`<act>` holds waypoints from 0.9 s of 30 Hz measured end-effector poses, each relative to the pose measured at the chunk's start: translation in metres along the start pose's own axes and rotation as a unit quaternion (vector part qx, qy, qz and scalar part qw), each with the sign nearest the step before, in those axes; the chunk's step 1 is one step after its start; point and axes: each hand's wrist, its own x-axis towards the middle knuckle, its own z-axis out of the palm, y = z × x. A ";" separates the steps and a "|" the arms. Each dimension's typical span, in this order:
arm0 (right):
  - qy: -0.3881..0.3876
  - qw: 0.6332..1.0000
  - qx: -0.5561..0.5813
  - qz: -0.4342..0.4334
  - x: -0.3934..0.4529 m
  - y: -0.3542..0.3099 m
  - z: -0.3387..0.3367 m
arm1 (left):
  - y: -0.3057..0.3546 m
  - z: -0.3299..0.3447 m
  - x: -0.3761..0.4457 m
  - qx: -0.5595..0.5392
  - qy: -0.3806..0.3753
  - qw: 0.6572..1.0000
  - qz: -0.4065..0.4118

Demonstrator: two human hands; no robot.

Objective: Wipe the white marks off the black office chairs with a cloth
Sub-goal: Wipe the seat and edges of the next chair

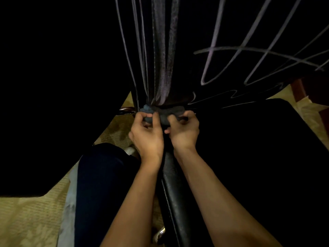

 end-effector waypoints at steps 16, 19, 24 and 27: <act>-0.009 0.996 0.080 0.041 0.009 -0.014 -0.001 | 0.017 0.029 0.004 -0.150 0.074 0.982 -0.084; 0.028 0.997 0.028 0.067 0.020 -0.011 0.000 | 0.007 0.031 0.017 -0.086 0.029 0.989 -0.115; 0.035 0.992 0.058 0.111 0.023 -0.017 0.007 | 0.004 0.034 0.031 -0.143 -0.016 0.956 -0.257; 0.029 0.986 0.109 0.121 0.014 -0.015 0.012 | 0.000 0.033 0.023 -0.193 0.022 0.945 -0.265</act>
